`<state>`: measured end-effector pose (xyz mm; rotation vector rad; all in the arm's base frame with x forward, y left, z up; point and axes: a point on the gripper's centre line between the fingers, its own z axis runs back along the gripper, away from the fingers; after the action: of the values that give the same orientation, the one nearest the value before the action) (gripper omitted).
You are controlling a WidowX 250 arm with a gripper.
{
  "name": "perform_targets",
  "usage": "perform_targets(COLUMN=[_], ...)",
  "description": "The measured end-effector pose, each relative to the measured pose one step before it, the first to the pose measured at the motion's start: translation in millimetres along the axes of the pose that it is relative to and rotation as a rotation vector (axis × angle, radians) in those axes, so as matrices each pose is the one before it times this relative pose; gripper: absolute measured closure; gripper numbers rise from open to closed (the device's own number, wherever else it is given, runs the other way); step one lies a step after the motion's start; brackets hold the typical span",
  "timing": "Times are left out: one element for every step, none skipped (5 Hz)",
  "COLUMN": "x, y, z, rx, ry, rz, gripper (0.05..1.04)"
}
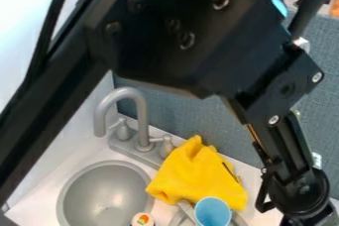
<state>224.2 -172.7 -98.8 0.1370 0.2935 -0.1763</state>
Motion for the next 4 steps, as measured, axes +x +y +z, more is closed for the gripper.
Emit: perform_targets(x=[3.40, -2.95, 4.06, 5.63], y=[1.69, 2.02, -0.62, -12.80], z=[-4.34, -1.16, 17.19, 35.40], rx=[-0.0523, -0.0026, -0.0056, 0.0072], ry=[-0.0171, -0.0123, -0.0523, -0.0725], rz=[0.0184, 0.0046, -0.0062, -0.0446], gripper=[0.417, 0.555, 0.580, 0.582])
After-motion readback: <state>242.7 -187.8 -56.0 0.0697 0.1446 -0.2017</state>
